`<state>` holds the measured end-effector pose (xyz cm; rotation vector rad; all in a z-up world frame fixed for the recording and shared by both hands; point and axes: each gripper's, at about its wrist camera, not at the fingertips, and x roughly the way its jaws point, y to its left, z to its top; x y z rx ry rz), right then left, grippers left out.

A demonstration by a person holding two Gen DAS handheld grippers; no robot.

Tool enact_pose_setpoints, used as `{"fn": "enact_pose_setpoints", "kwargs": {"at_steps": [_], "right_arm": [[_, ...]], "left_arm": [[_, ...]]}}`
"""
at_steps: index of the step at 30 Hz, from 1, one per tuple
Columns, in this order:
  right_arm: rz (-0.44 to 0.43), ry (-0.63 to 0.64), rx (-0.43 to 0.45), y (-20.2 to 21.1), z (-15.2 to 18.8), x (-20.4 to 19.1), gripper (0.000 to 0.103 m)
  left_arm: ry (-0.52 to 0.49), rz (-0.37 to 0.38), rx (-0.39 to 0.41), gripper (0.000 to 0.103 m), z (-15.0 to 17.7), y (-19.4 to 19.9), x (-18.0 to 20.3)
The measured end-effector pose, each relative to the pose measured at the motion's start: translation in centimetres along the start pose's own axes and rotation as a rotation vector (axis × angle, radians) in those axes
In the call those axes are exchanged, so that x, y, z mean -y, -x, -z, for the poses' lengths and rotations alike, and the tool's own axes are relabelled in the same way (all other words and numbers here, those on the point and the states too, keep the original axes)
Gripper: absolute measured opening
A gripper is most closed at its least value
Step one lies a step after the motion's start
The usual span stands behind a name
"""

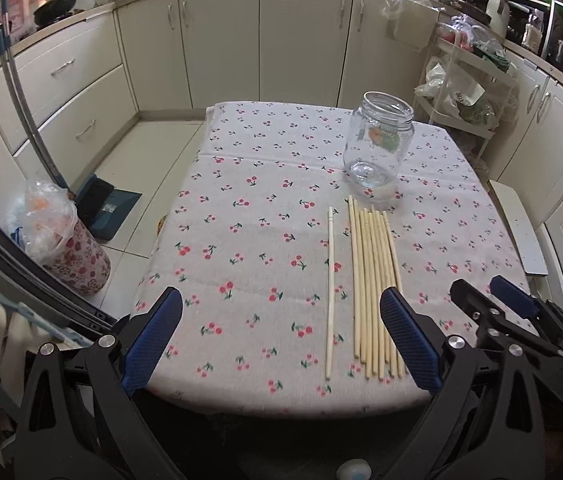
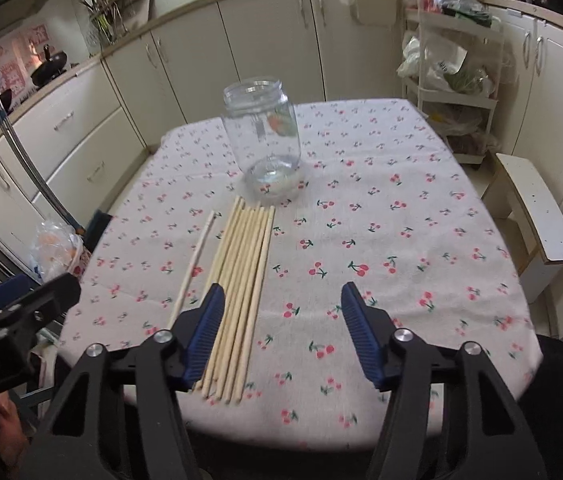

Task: Organize utensils
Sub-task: 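Lower both grippers toward the row of bamboo sticks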

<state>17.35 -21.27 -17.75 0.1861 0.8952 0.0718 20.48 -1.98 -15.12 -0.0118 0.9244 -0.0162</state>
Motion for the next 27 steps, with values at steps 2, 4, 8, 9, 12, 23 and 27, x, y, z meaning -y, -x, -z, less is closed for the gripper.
{"fn": "enact_pose_setpoints", "kwargs": {"at_steps": [2,4,8,9,12,23,27], "right_arm": [[0.000,0.007,-0.032,-2.3,-0.6,0.0,0.050],[0.002,0.013,-0.058,-4.3,-1.2,-0.1,0.042],[-0.009,0.029,-0.099,-7.6,-2.5,-0.3,0.032],[-0.018,0.035,-0.106,-8.2,-2.7,-0.4,0.031],[-0.028,0.056,-0.125,-9.3,-3.2,-0.9,0.031],[-0.064,0.112,-0.147,-10.4,-4.0,-0.1,0.022],[-0.071,0.110,-0.152,-10.8,-4.5,0.1,0.022]], "left_arm": [[0.000,0.006,-0.022,0.095,-0.4,-1.5,0.2],[0.000,-0.013,-0.031,0.095,-1.0,-3.2,0.4],[0.010,-0.019,-0.055,0.095,-2.1,-6.0,0.6],[0.013,-0.015,-0.062,0.095,-2.3,-6.8,0.7],[0.007,-0.012,-0.073,0.095,-2.9,-8.3,1.1],[-0.042,-0.026,-0.096,0.094,-4.3,-13.4,3.1],[-0.068,-0.037,-0.108,0.085,-4.7,-14.6,3.7]]}}
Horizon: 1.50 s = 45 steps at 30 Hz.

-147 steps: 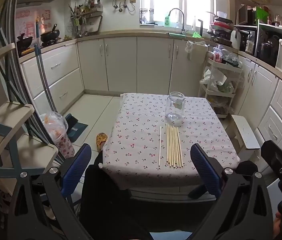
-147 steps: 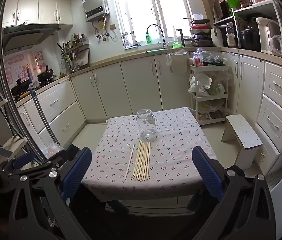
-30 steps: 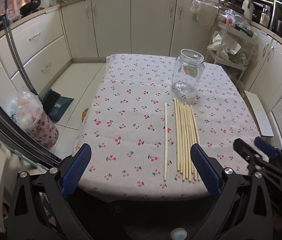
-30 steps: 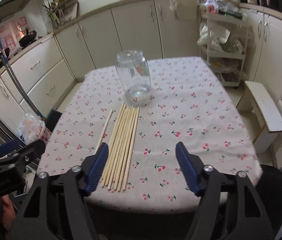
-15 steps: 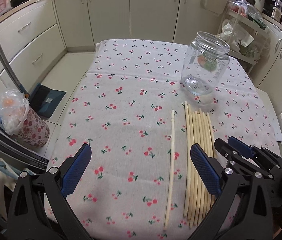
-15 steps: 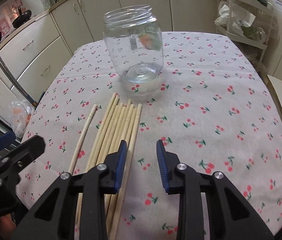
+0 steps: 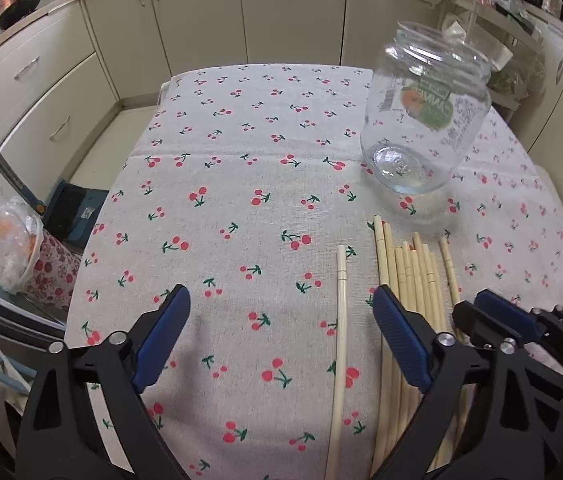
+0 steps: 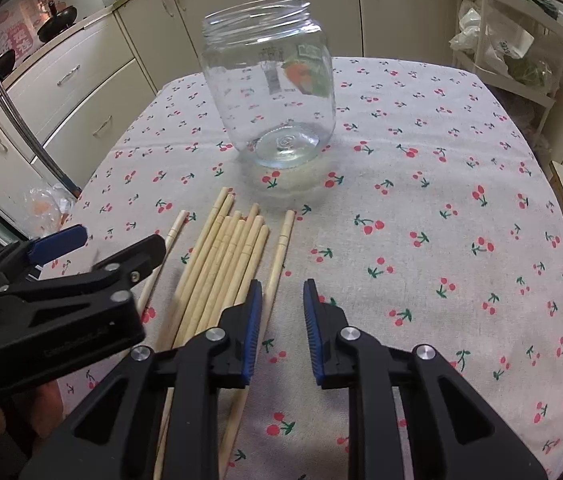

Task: Organize utensils
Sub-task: 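Lower both grippers toward the row of bamboo sticks, then close the left gripper on one bamboo stick while the right gripper grasps another stick, then carry the left gripper's stick over the jar and release it inside while the right gripper holds its stick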

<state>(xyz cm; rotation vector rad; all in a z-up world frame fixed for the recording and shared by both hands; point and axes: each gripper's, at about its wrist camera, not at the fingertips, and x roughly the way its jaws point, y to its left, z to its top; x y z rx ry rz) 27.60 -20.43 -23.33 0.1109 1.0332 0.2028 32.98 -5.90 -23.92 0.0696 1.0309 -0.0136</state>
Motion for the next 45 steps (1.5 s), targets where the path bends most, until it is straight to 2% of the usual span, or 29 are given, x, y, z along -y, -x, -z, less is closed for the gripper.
{"fn": "enact_pose_setpoints", "kwargs": {"at_steps": [3,5,7,9,12,14,15,16,17,19,23,26,39,45], "right_arm": [[0.032,0.049,0.004,-0.3,-0.3,-0.8,0.022],[0.051,0.079,0.007,-0.5,-0.4,-1.1,0.018],[0.062,0.088,-0.002,-0.4,-0.4,-0.9,0.009],[0.064,0.085,-0.015,-0.2,-0.4,-0.2,0.008],[0.054,0.079,-0.016,0.1,-0.1,0.5,0.007],[0.051,0.084,-0.024,0.2,-0.2,0.7,0.007],[0.047,0.078,-0.027,0.2,-0.2,0.7,0.007],[0.047,0.076,-0.026,0.1,-0.3,0.8,0.007],[0.051,0.079,-0.021,0.0,-0.4,0.7,0.007],[0.049,0.076,-0.011,-0.2,-0.5,0.6,0.007],[0.021,0.058,-0.001,-0.1,-0.5,1.1,0.007],[-0.012,0.032,0.015,0.1,-0.2,1.8,0.006],[-0.158,-0.098,0.081,0.1,0.3,4.3,0.006],[-0.165,-0.100,0.087,0.1,0.4,4.3,0.006]], "left_arm": [[-0.021,0.011,-0.012,0.076,-0.1,-0.5,0.5],[-0.033,0.019,-0.019,0.072,0.0,-0.9,0.7],[-0.032,0.028,-0.022,0.070,0.1,-1.3,0.6],[-0.046,0.029,-0.009,0.066,0.1,-1.3,0.8],[-0.060,0.042,0.004,0.053,-0.1,-1.3,1.0],[-0.075,0.050,0.012,0.039,-0.3,-1.3,1.2],[-0.081,0.053,0.013,0.036,-0.5,-1.3,1.4],[-0.087,0.064,0.013,0.023,-0.5,-1.3,1.5],[-0.096,0.072,0.011,0.015,-0.6,-1.4,1.7],[-0.113,0.096,0.000,0.005,-0.8,-1.5,2.0],[-0.111,0.143,-0.027,0.005,-1.3,-1.4,1.5],[-0.096,0.171,0.017,0.005,-2.1,0.1,0.9],[0.054,0.361,0.398,0.005,-11.0,8.4,-0.1],[0.095,0.393,0.536,0.005,-15.1,10.1,1.3]]}}
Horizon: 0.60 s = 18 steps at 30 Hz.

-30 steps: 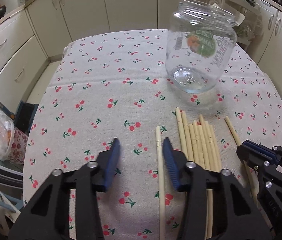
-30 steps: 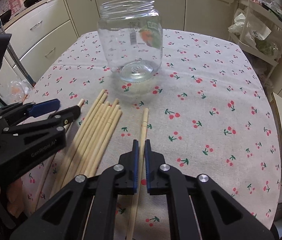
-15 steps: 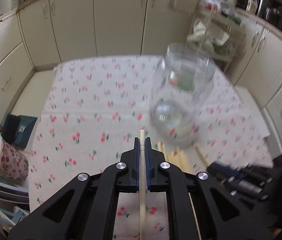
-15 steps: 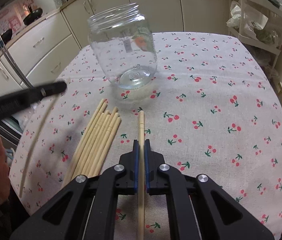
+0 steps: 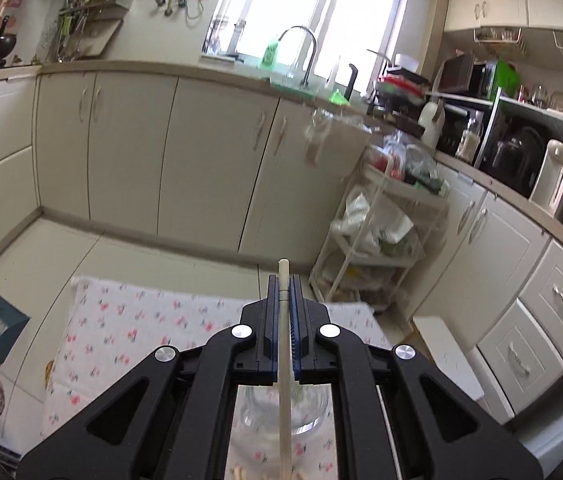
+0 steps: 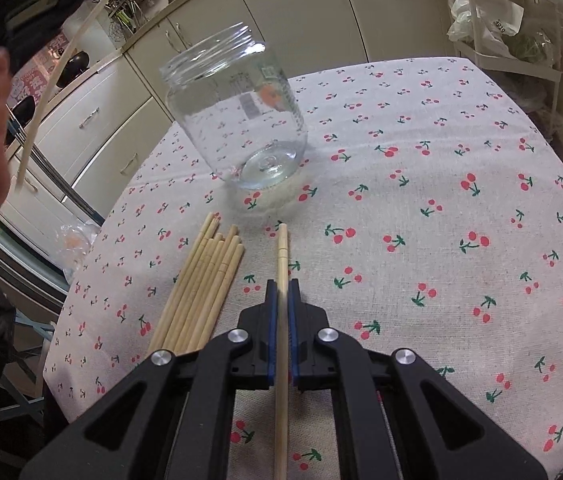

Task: Organize utensils
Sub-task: 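Carry the left gripper's stick over the jar and release it inside while the right gripper holds its stick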

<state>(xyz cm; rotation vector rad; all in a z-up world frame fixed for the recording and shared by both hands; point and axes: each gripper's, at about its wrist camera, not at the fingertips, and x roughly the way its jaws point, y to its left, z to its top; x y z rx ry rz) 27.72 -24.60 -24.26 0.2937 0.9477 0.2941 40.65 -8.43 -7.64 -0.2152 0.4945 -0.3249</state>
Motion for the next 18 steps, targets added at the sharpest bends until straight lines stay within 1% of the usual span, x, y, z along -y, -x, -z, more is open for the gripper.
{"fn": "enact_pose_setpoints", "kwargs": {"at_steps": [2,4,6,9,12,14,18], "right_arm": [[-0.004,-0.002,0.001,0.0,0.2,0.2,0.006],[-0.010,-0.005,0.001,0.0,0.1,0.3,0.006],[-0.012,-0.005,0.001,0.0,0.1,0.3,0.006],[-0.014,-0.006,0.002,0.1,0.1,0.3,0.006],[-0.020,-0.010,0.001,0.0,0.0,0.4,0.006],[-0.023,-0.012,0.000,0.1,0.0,0.5,0.006],[-0.029,-0.016,-0.001,0.1,-0.1,0.7,0.006]], "left_arm": [[0.030,0.000,0.032,0.005,-0.8,-0.6,0.3],[0.065,-0.008,0.088,0.005,-1.6,-1.0,0.5],[0.079,-0.024,0.137,0.005,-2.0,-1.4,0.6],[0.078,-0.065,0.201,0.005,-2.6,-2.7,0.9],[0.077,-0.116,0.234,0.005,-2.7,-4.2,1.0],[0.074,-0.133,0.248,0.005,-2.7,-4.8,1.0],[0.036,-0.166,0.306,0.005,-2.1,-5.2,1.6]]}}
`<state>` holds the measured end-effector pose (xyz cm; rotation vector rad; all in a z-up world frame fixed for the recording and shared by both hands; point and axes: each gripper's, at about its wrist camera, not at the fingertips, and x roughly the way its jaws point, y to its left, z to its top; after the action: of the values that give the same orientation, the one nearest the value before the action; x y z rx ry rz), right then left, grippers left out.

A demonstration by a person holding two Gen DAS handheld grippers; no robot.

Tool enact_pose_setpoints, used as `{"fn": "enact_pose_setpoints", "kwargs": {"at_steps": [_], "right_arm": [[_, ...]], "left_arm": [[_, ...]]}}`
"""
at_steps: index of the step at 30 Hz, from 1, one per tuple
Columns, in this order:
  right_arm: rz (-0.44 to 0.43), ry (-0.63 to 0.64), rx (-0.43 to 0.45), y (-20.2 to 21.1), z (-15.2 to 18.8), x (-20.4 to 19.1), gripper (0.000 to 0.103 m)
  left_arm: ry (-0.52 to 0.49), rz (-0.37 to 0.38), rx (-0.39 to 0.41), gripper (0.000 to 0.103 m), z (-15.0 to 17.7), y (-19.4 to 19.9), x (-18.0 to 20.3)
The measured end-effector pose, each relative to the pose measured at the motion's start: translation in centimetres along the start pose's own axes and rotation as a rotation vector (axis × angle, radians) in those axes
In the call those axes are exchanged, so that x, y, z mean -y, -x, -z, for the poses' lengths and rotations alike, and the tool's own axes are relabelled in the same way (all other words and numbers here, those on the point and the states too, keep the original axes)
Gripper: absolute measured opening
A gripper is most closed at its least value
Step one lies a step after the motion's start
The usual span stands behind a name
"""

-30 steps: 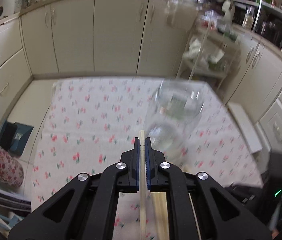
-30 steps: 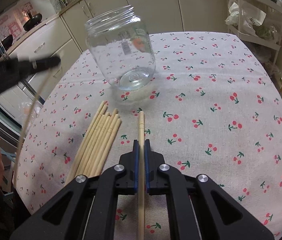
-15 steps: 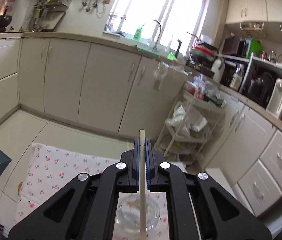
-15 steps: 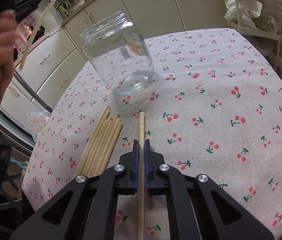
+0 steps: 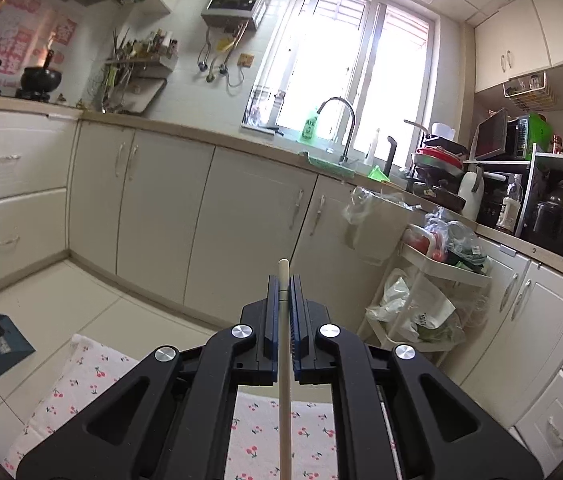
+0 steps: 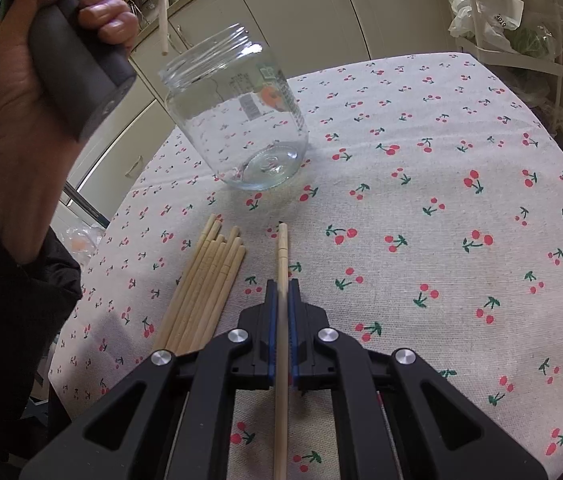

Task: Organize utensils
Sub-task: 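Carry the left gripper's stick over the jar and release it inside while the right gripper holds its stick, then lift the right gripper's stick over the jar and open to drop it in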

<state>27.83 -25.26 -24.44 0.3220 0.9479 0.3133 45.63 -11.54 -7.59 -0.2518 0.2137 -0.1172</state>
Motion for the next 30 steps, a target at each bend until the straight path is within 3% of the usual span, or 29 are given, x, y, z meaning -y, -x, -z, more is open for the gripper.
{"fn": "enact_pose_setpoints", "kwargs": {"at_steps": [6,19,24,28,29,30], "right_arm": [[-0.003,-0.002,-0.001,0.0,0.0,0.1,0.006],[0.015,0.013,-0.004,0.0,0.1,-0.2,0.006],[0.062,0.053,-0.029,-0.3,-0.2,-1.1,0.006],[0.116,0.109,-0.065,-0.6,-0.6,-2.1,0.009],[0.133,0.132,-0.072,-0.7,-0.7,-2.4,0.012],[0.148,0.161,-0.079,-0.9,-0.7,-2.9,0.022]], "left_arm": [[-0.057,0.005,0.013,0.005,1.8,0.4,0.8],[-0.143,0.027,-0.119,0.005,5.5,2.4,-0.5],[-0.191,0.037,-0.168,0.006,5.8,3.8,-0.7],[-0.235,0.029,-0.201,0.031,5.9,5.3,-1.1],[-0.242,0.024,-0.204,0.036,6.0,5.7,-1.3],[-0.252,0.018,-0.210,0.038,6.0,6.2,-1.4]]}}
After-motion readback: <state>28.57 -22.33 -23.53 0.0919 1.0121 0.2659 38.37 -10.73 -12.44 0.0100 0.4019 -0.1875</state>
